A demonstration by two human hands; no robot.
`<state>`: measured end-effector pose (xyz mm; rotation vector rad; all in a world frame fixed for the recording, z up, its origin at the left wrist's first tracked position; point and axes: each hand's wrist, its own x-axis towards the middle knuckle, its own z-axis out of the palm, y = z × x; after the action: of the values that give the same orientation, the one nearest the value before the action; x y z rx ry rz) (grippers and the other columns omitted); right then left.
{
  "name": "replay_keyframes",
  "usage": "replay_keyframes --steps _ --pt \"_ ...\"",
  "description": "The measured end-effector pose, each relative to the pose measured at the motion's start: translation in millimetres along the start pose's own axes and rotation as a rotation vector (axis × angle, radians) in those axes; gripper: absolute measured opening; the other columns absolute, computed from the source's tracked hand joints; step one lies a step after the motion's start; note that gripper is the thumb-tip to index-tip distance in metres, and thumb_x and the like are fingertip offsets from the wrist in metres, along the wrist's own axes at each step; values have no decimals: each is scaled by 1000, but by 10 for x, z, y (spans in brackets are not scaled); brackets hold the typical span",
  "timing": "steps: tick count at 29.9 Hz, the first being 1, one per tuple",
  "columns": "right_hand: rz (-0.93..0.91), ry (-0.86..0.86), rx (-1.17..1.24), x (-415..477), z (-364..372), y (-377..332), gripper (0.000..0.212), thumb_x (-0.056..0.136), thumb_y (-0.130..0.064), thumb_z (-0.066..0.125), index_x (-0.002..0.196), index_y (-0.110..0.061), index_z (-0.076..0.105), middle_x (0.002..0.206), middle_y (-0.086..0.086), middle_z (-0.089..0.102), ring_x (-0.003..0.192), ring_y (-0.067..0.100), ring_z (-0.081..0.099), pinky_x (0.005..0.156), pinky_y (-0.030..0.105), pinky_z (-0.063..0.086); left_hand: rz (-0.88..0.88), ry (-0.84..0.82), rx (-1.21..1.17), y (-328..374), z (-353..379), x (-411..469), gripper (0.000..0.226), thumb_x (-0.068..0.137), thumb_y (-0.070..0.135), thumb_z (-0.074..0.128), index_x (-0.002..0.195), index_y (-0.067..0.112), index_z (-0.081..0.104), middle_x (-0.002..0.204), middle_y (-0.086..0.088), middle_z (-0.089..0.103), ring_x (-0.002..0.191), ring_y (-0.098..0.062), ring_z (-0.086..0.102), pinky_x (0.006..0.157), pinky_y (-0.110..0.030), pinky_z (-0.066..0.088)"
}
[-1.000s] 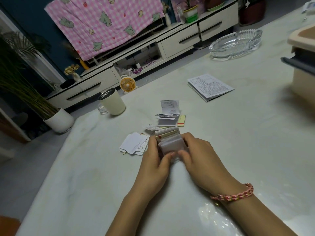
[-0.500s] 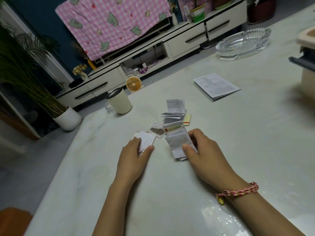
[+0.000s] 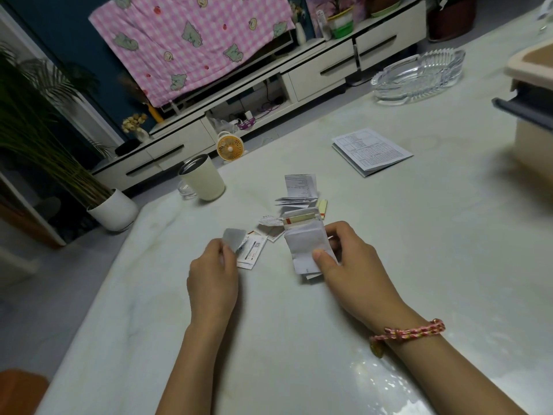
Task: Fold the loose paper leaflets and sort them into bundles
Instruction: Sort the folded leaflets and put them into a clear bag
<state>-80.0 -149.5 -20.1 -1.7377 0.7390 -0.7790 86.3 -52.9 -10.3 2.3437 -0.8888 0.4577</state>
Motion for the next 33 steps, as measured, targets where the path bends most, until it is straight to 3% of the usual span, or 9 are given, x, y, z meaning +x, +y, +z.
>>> replay_keyframes --steps 4,7,10,14,19,24,29,31,33 --pt "48 21 90 17 -8 -16 18 90 -12 50 104 -23 51 83 -12 57 74 8 54 60 14 40 -267 111 -724 188 -169 47 22 89 10 52 68 14 51 62 4 49 63 -14 44 59 -20 36" --pt "82 37 178 47 -20 -12 18 89 -11 52 103 -22 52 84 -9 58 69 3 52 56 8 40 -466 -314 -1349 446 -194 -77 3 80 14 56 81 11 58 76 0 61 74 -11 58 70 -25 46" --pt "114 50 236 61 -15 -14 15 89 -14 56 103 -20 55 86 -4 62 69 6 55 62 16 43 -404 -532 -1264 621 -60 -289 18 77 16 57 90 8 65 87 -2 72 82 -14 67 76 -28 53" --pt "152 33 271 74 -27 -25 16 87 -18 61 102 -20 58 87 0 67 82 19 66 80 35 52 -416 -440 -1145 603 54 -361 22 86 8 60 107 5 65 103 -9 72 99 -23 66 94 -42 50" --pt "137 -60 266 45 -49 -41 18 88 -22 60 106 -25 57 100 -4 66 89 12 63 83 29 52 -301 -583 -1136 582 117 -373 44 82 23 58 125 13 55 118 -5 66 112 -21 61 97 -37 48" --pt "91 -75 178 35 -1 -14 20 92 -23 55 112 -24 54 103 -9 63 79 0 56 69 12 45 -233 -483 -1034 607 125 -396 25 94 11 51 117 18 58 115 -1 68 109 -17 62 94 -32 50" --pt "129 174 226 100 -74 -6 10 89 -12 55 98 -15 58 99 6 65 91 22 60 81 33 47 -340 -185 -1044 510 85 -257 22 98 13 43 94 17 64 96 -5 70 85 -21 67 75 -28 57" --pt "128 138 275 107 -70 -57 11 87 -8 58 95 -12 63 95 7 63 88 21 58 79 31 45 -331 -290 -1050 512 51 -252 21 99 15 43 101 15 64 104 -8 69 90 -23 67 76 -28 57" --pt "101 58 203 81 -48 -58 14 86 -9 57 98 -12 65 102 8 62 95 20 58 87 33 47 -258 -519 -1062 593 67 -336 24 98 20 45 111 16 64 112 -3 69 106 -21 64 91 -35 51"
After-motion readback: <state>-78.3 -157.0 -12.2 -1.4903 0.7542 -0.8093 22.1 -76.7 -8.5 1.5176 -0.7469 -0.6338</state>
